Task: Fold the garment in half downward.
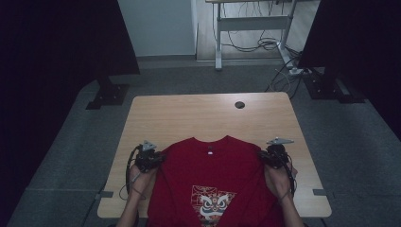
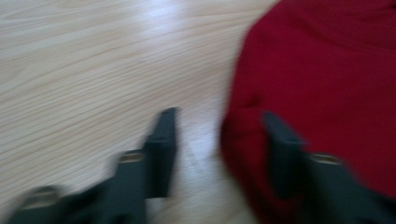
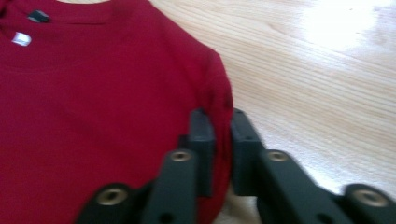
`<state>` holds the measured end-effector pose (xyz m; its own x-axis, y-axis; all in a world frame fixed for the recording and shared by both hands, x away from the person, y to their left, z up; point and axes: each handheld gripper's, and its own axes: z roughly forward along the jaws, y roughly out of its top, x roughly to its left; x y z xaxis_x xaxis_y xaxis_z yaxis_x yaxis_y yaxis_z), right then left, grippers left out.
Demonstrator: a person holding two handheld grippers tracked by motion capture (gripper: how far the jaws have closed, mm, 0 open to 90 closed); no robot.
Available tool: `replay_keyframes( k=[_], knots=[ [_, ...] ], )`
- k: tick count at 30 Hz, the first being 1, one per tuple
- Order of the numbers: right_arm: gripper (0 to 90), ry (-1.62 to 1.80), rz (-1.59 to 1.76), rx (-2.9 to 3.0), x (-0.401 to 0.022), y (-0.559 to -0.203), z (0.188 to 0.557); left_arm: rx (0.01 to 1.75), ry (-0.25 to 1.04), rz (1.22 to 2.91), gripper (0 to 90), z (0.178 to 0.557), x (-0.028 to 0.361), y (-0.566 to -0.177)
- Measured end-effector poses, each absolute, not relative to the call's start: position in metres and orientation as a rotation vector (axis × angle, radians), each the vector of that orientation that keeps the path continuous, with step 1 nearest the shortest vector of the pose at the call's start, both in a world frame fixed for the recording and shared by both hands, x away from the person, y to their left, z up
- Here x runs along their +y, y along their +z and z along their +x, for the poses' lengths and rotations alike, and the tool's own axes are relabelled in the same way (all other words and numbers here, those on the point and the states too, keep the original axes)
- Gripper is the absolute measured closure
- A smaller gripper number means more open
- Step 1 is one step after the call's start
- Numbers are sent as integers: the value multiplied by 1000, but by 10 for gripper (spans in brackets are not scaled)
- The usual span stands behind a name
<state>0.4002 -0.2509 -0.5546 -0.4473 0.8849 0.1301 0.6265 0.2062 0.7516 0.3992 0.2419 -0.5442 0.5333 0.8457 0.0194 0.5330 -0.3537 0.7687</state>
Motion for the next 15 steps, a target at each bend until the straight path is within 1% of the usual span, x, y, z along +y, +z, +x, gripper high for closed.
replay_keyframes(
  k=[1, 2, 6, 7, 8, 9, 10, 11, 12, 13, 14, 15],
  knots=[
    [862, 1164, 1385, 2148, -253, -543, 393, 1114, 547, 2041, 836, 399, 242, -544],
    [863, 1212, 1357, 2138, -254, -532, 385, 1082, 533, 1945, 834, 392, 251, -530],
    [864, 1244, 1341, 2145, -254, -524, 377, 1071, 539, 1933, 833, 389, 252, -524],
    [864, 1244, 1341, 2145, -254, -524, 377, 1025, 536, 1896, 833, 375, 257, -510],
    [864, 1244, 1341, 2145, -254, -524, 377, 1025, 536, 1896, 833, 375, 257, -510],
    [863, 1282, 1307, 2162, -255, -515, 362, 999, 521, 1885, 833, 366, 260, -505],
    [863, 1282, 1307, 2162, -255, -515, 362, 999, 521, 1885, 833, 366, 260, -505],
    [863, 1310, 1299, 2176, -255, -512, 352, 999, 521, 1885, 833, 366, 260, -505],
    [863, 1310, 1299, 2176, -255, -512, 352, 975, 477, 1871, 833, 349, 266, -501],
    [863, 1319, 1279, 2224, -255, -512, 333, 967, 467, 1879, 833, 343, 267, -502],
    [863, 1319, 1279, 2224, -255, -512, 333, 967, 467, 1879, 833, 343, 267, -502],
    [863, 1319, 1276, 2240, -255, -514, 328, 959, 447, 1900, 833, 333, 270, -505]
  ],
)
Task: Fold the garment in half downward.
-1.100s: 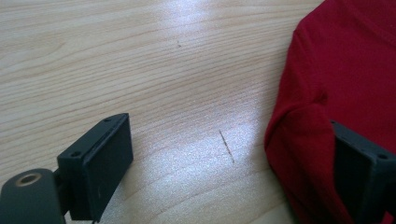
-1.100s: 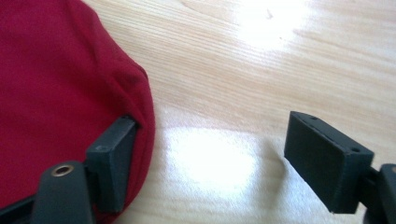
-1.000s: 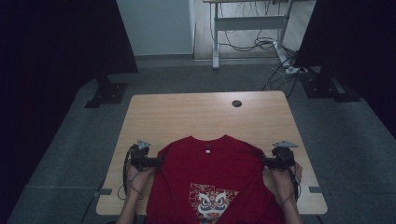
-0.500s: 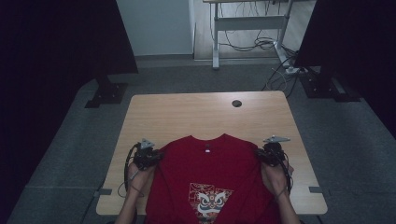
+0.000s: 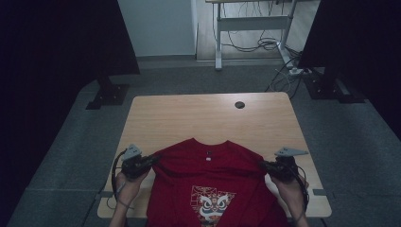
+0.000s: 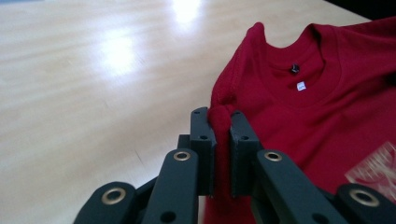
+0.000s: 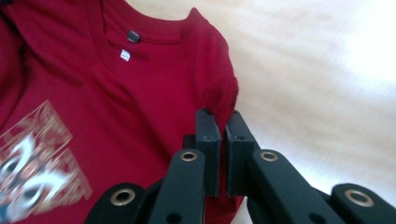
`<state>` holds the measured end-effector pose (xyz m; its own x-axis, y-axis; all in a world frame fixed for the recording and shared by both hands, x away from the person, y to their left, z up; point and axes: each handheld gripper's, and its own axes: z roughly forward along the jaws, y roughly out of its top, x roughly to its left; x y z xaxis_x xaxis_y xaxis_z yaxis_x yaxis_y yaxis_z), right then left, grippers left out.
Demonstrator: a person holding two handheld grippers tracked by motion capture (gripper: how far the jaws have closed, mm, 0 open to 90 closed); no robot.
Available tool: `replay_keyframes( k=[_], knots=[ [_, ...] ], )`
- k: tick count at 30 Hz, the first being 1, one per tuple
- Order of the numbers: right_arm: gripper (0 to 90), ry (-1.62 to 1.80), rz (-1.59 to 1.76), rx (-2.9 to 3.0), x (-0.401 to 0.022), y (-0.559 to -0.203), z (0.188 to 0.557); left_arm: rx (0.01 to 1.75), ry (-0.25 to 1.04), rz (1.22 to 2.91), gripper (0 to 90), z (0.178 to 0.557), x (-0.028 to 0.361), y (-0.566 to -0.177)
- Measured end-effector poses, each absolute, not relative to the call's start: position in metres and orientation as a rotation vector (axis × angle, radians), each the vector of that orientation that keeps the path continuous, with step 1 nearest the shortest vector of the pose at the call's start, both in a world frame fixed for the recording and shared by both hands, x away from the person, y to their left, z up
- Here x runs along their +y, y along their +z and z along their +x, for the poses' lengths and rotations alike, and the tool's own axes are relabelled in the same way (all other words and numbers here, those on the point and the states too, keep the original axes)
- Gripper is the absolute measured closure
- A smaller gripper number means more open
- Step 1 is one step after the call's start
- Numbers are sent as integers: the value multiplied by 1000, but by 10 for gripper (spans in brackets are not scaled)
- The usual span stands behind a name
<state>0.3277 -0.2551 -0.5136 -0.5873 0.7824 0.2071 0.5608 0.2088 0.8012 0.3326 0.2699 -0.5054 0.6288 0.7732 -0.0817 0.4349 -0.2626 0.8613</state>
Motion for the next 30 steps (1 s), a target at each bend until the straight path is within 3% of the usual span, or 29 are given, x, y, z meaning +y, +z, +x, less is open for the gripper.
replay_keyframes(
  k=[5, 12, 22, 30],
  knots=[
    [863, 1303, 1298, 2348, -257, -535, 302, 972, 362, 1945, 831, 306, 274, -529],
    [863, 1217, 1315, 2423, -252, -552, 299, 1006, 364, 2021, 824, 299, 270, -546],
    [864, 1099, 1319, 2359, -237, -551, 299, 1031, 424, 2040, 824, 312, 260, -554],
    [866, 1027, 1316, 2312, -227, -549, 317, 1043, 512, 2080, 829, 344, 246, -551]
  ],
)
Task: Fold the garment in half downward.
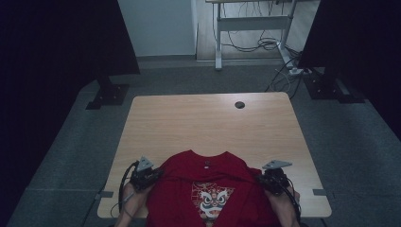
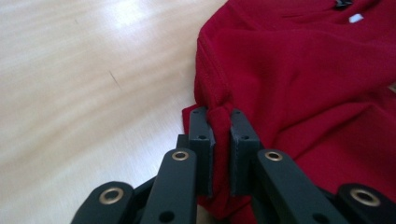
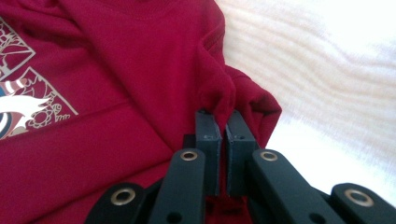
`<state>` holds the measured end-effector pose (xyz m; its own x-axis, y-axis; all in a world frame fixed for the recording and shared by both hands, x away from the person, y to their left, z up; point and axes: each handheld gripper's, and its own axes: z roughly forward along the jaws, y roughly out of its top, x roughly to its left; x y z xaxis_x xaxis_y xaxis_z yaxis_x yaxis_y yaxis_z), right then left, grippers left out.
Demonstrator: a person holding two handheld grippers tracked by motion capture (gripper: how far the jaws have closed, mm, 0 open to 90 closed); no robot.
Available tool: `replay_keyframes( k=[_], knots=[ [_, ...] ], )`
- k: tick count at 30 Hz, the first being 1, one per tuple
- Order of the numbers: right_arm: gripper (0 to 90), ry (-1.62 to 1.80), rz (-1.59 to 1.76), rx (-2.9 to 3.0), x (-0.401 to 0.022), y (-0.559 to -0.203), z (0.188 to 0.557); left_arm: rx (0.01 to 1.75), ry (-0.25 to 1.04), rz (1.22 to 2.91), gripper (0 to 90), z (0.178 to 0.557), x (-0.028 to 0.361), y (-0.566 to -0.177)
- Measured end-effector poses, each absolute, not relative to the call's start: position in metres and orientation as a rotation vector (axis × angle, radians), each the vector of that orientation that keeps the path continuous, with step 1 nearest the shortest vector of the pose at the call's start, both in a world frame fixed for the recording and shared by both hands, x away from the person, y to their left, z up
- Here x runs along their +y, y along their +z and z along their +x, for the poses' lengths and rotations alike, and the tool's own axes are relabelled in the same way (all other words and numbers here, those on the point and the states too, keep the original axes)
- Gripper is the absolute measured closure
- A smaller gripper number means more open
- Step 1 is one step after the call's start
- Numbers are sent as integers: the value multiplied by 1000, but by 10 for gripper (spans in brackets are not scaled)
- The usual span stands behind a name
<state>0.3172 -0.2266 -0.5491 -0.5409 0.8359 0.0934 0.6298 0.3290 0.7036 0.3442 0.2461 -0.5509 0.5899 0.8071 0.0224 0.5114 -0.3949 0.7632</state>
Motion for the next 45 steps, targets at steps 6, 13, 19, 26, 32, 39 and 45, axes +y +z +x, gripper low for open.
replay_keyframes(
  k=[6, 13, 19, 26, 32, 39, 45],
  knots=[
    [866, 1019, 1363, 2250, -229, -549, 349, 1084, 586, 2101, 832, 393, 233, -547],
    [865, 1039, 1427, 2205, -231, -549, 374, 1138, 616, 2092, 832, 418, 227, -545],
    [864, 1119, 1341, 2168, -232, -527, 364, 1078, 689, 1983, 833, 400, 237, -518],
    [864, 1192, 1271, 2128, -244, -498, 340, 960, 751, 1967, 829, 364, 239, -489],
    [864, 1221, 1299, 2147, -262, -501, 315, 956, 563, 2014, 826, 317, 259, -515],
    [856, 1195, 1402, 2287, -275, -540, 296, 998, 467, 2070, 795, 315, 261, -546],
    [858, 1146, 1429, 2309, -275, -553, 303, 1001, 479, 2069, 768, 333, 259, -548]
  ],
)
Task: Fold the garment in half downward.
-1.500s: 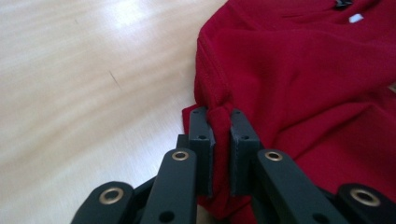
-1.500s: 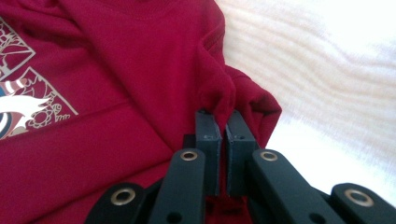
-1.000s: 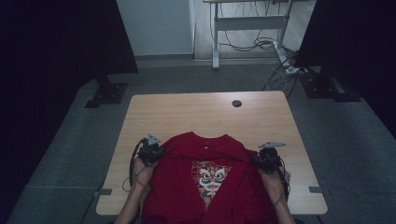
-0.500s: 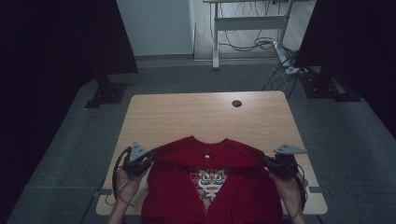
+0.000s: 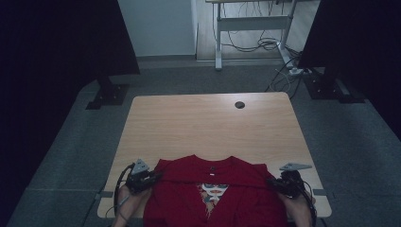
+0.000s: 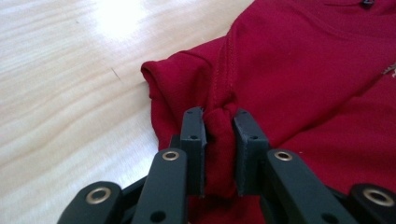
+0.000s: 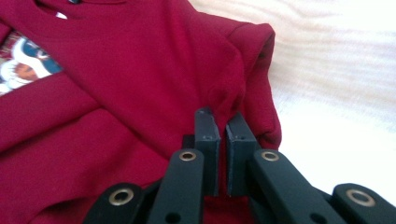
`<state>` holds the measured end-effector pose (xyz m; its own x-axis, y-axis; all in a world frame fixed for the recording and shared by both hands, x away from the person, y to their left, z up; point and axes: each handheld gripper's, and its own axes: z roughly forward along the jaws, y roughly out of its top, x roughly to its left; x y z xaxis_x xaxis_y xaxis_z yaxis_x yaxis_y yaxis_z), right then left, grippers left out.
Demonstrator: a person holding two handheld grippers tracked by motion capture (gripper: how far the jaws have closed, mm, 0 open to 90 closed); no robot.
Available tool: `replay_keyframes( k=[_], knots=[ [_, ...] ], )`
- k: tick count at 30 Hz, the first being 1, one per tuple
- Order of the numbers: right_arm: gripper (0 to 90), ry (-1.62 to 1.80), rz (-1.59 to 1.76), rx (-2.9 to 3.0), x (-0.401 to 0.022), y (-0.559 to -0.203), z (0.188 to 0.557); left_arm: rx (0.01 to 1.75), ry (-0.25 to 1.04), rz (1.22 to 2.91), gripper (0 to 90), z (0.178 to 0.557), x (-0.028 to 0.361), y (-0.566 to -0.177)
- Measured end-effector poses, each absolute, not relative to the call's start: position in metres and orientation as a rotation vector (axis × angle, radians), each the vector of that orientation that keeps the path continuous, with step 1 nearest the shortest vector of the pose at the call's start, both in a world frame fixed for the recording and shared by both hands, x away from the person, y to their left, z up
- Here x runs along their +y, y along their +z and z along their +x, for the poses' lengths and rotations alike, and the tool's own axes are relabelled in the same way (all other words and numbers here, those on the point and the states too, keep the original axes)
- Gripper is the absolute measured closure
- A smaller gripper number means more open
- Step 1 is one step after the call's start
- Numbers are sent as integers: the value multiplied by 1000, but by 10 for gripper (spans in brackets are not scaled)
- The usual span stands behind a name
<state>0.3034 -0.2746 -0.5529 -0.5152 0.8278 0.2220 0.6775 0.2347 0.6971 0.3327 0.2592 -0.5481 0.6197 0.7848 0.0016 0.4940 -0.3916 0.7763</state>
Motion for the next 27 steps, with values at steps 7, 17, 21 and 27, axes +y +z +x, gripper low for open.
replay_keyframes(
  k=[7, 17, 21, 27],
  knots=[
    [858, 1041, 1422, 2245, -262, -550, 333, 1041, 556, 2075, 768, 365, 248, -546],
    [856, 1040, 1487, 2163, -255, -549, 379, 1127, 574, 2017, 771, 413, 246, -546],
    [855, 1035, 1489, 2165, -253, -548, 387, 1150, 578, 2003, 789, 424, 247, -545],
    [860, 1079, 1459, 2139, -258, -538, 382, 1012, 788, 1908, 821, 391, 252, -502]
  ],
)
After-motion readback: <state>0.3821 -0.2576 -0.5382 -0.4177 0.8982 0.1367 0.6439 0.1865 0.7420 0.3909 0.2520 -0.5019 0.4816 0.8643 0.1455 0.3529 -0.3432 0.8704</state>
